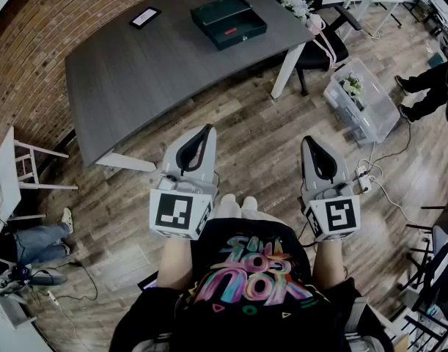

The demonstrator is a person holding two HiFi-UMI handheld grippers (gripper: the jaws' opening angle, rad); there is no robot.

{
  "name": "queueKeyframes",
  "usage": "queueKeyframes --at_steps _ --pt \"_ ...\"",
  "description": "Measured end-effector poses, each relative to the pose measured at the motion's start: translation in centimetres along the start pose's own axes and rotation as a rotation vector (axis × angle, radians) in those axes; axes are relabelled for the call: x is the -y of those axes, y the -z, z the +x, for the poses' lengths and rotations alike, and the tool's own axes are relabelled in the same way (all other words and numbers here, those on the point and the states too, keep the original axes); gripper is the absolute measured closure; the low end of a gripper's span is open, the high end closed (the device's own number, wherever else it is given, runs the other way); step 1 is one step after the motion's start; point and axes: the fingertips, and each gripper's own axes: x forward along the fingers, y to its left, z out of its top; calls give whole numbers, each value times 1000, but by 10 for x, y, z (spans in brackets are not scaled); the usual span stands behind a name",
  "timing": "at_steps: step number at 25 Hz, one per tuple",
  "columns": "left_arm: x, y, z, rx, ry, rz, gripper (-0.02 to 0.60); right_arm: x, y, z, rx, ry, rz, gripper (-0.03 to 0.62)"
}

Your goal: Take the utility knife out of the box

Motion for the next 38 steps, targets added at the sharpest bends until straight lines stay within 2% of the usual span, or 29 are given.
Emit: queueKeyframes --at_steps 5,13,16,20,26,33,38 --pt "6 4 10 -4 -19 -2 581 16 6 2 17 10 20 595" --pt "12 8 13 -25 -69 10 581 28 21 9 19 -30 50 595" --pt "6 5 18 -9 -81 12 581 30 22 18 21 -43 60 595" --pt "-10 7 32 -7 -93 18 581 33 23 39 19 -53 50 595" --pt "-35 8 75 6 -69 12 581 48 24 82 9 -39 47 595" --pt "-91 -5 146 19 -31 14 581 65 4 165 8 -28 26 595" --pt "-130 -9 186 3 -16 -12 581 72 -7 218 8 -14 21 595"
